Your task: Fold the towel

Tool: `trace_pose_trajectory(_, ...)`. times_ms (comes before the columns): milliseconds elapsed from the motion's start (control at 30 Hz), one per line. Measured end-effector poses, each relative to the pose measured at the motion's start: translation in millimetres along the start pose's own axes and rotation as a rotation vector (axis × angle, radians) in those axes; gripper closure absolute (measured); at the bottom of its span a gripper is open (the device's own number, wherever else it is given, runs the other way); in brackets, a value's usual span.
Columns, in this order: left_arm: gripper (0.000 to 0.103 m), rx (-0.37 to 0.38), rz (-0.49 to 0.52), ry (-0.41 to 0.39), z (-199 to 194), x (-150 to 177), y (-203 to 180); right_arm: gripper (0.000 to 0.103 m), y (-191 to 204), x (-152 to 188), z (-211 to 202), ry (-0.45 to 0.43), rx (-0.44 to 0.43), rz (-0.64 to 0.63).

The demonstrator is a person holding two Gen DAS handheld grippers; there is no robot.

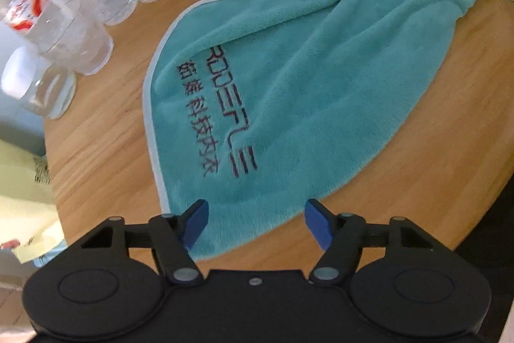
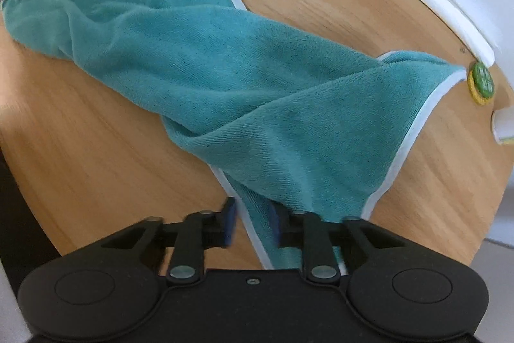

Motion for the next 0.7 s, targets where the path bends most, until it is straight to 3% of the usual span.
trace_pose_trajectory(100,0.055,0.008,0.036,-0.016,4.0,-7.6,-5.3,0.098,2.2,0.6,0.1,0.015,0.010,-0.027)
trace_pose_trajectory(233,0.095,0.037,0.036,-0.017,7.5,-15.6,-11.6,0.098,17.9,7.2,-2.7,0.028,-0.019,-0.065)
trace_pose_trajectory(500,0.099,0.037,-0.008,-0.009,11.6,-26.1,-10.1,0.099,46.0,31.5,-40.1,-0.056,-0.106,-0.032)
trace_pose_trajectory(700,0.094,0.010,0.100,-0.023,3.4,-27.2,-27.0,0.098,48.8,22.8,-33.8,-0.064,-0.075,-0.028)
Point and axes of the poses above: each gripper's, at about its wrist camera, not at the fingertips, and z roughly the way its jaws point, y to its left, x to its underside, the point moved 9 cm from there along z, roughly the way its jaws point, and after that the axes turned 9 degrees about -z, right-handed, at the moved point
